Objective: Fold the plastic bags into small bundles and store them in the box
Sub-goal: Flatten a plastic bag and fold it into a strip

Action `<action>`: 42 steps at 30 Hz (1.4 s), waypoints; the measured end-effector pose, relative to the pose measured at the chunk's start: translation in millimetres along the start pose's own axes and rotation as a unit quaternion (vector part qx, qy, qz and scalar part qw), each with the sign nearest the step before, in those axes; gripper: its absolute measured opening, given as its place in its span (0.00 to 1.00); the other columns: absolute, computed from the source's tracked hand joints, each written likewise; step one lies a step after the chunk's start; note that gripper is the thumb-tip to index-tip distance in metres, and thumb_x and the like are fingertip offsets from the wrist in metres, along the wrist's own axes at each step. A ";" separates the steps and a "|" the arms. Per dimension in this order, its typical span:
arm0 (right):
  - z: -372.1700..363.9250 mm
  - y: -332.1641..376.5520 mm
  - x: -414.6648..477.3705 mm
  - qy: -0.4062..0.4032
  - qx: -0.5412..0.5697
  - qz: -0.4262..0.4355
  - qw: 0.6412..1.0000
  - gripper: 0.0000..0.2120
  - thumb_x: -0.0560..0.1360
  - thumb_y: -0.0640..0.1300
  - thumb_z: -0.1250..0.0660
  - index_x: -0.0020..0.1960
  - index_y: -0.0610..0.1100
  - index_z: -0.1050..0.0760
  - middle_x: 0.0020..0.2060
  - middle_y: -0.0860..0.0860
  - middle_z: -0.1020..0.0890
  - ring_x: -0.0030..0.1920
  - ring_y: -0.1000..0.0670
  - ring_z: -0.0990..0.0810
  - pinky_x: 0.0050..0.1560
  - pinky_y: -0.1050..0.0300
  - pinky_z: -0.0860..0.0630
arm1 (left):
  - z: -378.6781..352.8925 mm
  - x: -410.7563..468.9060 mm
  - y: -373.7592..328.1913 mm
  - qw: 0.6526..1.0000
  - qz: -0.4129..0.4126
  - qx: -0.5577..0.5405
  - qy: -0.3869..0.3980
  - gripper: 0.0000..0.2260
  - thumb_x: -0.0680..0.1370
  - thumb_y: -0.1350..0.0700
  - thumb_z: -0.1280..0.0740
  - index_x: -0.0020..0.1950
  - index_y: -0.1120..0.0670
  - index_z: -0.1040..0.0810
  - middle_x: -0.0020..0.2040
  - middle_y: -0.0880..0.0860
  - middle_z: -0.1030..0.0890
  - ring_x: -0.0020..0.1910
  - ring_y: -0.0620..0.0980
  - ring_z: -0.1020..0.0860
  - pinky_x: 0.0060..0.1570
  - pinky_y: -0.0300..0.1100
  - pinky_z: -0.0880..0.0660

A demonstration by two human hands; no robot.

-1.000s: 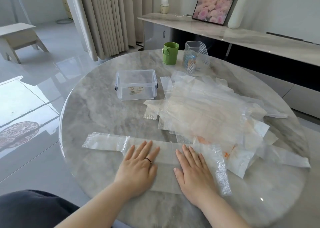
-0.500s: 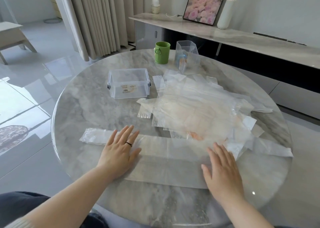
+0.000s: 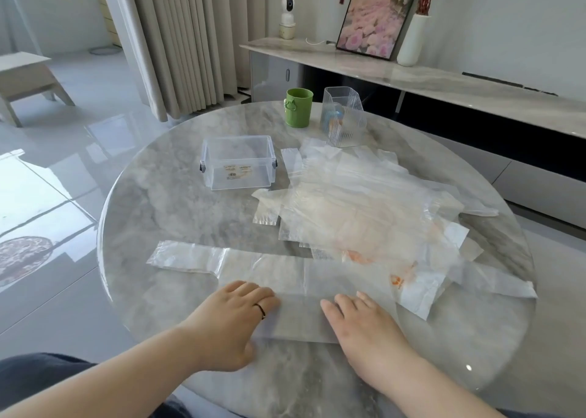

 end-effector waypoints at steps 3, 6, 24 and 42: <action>6.8 -5.3 2.8 0.012 0.017 -0.017 1.000 0.16 0.44 0.35 0.36 0.31 0.45 0.20 0.23 0.47 0.24 0.21 0.54 0.25 0.26 0.68 0.27 | -5.1 2.3 3.7 1.000 -0.005 0.012 0.002 0.23 0.47 0.48 0.34 0.42 0.46 0.19 0.41 0.38 0.20 0.37 0.37 0.20 0.50 0.38 0.35; 9.3 -20.5 4.6 0.043 0.073 -0.041 0.996 0.16 0.65 0.33 0.35 0.51 0.45 0.22 0.46 0.51 0.19 0.46 0.49 0.21 0.46 0.60 0.26 | 5.7 4.9 15.5 0.998 0.042 -0.024 -0.032 0.21 0.48 0.47 0.24 0.40 0.42 0.18 0.45 0.34 0.20 0.41 0.34 0.21 0.45 0.25 0.31; -38.7 -121.0 -24.5 0.007 0.431 -0.399 0.810 0.11 0.73 0.40 0.35 0.34 0.37 0.29 0.29 0.46 0.21 0.36 0.43 0.25 0.39 0.56 0.29 | -11.6 -15.5 113.0 0.775 0.380 -0.480 -0.157 0.11 0.76 0.61 0.34 0.34 0.51 0.25 0.33 0.49 0.24 0.30 0.41 0.27 0.29 0.30 0.33; -35.3 -114.5 -10.1 0.037 0.282 -0.390 0.876 0.17 0.77 0.41 0.42 0.31 0.47 0.42 0.29 0.51 0.32 0.37 0.46 0.32 0.35 0.56 0.38 | -13.6 50.1 15.3 0.991 0.119 -0.032 -0.056 0.29 0.82 0.51 0.62 0.57 0.52 0.20 0.56 0.49 0.19 0.62 0.49 0.28 0.67 0.43 0.49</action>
Point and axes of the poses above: each hand's wrist, its own x-axis towards the middle knuckle, its own z-axis out of the back of the hand, y = z × x, the point moved 10 cm from there along x, towards the middle knuckle
